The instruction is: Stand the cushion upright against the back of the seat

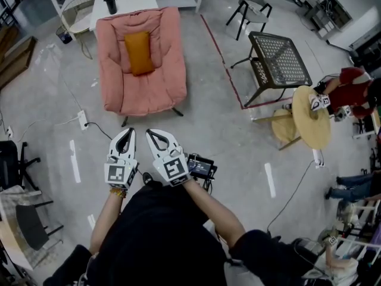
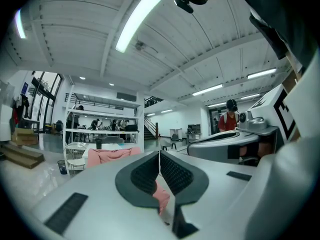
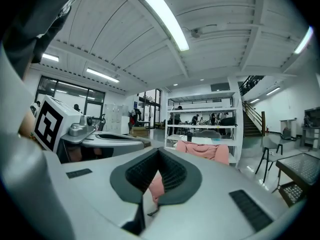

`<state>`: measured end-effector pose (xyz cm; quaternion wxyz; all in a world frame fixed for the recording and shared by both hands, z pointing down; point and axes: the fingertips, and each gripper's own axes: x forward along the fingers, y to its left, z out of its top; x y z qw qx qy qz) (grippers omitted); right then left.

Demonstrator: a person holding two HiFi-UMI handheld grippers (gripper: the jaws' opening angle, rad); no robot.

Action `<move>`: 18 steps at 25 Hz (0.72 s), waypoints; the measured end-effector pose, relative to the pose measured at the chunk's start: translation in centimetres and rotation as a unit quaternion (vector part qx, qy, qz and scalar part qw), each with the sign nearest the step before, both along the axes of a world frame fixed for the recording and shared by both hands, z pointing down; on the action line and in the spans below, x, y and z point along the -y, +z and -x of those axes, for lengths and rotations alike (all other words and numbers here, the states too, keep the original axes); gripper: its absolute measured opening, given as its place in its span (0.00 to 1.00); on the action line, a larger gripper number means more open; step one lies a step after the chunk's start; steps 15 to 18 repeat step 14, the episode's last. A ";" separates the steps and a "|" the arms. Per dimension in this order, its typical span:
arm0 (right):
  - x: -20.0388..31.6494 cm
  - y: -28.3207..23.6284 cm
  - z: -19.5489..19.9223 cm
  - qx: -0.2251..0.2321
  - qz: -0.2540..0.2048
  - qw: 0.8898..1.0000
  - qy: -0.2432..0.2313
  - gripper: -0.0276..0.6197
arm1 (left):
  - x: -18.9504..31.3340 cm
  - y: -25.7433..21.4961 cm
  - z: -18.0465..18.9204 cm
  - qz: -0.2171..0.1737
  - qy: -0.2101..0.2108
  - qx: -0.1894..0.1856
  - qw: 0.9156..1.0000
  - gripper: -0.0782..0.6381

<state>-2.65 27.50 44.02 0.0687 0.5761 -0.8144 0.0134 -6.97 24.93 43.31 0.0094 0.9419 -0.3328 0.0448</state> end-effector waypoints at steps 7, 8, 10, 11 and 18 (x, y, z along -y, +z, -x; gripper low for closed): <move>0.1 -0.1 0.6 -0.003 0.001 1.000 0.003 0.07 | 0.0 0.2 0.4 0.012 0.004 0.004 1.000 0.13; 0.1 -0.1 0.7 -0.004 0.002 1.000 0.004 0.07 | 0.0 0.2 0.5 0.014 0.004 0.007 1.000 0.14; 0.1 0.0 0.9 -0.006 0.003 1.000 0.005 0.06 | 0.0 0.3 0.7 0.015 0.007 0.008 1.000 0.13; 0.2 -0.1 1.0 -0.006 0.002 1.000 0.005 0.07 | 0.0 0.3 0.8 0.009 0.010 -0.003 1.000 0.13; 0.3 -0.1 1.4 -0.010 0.001 1.000 0.007 0.07 | 0.3 0.3 1.0 -0.011 0.019 -0.034 0.999 0.13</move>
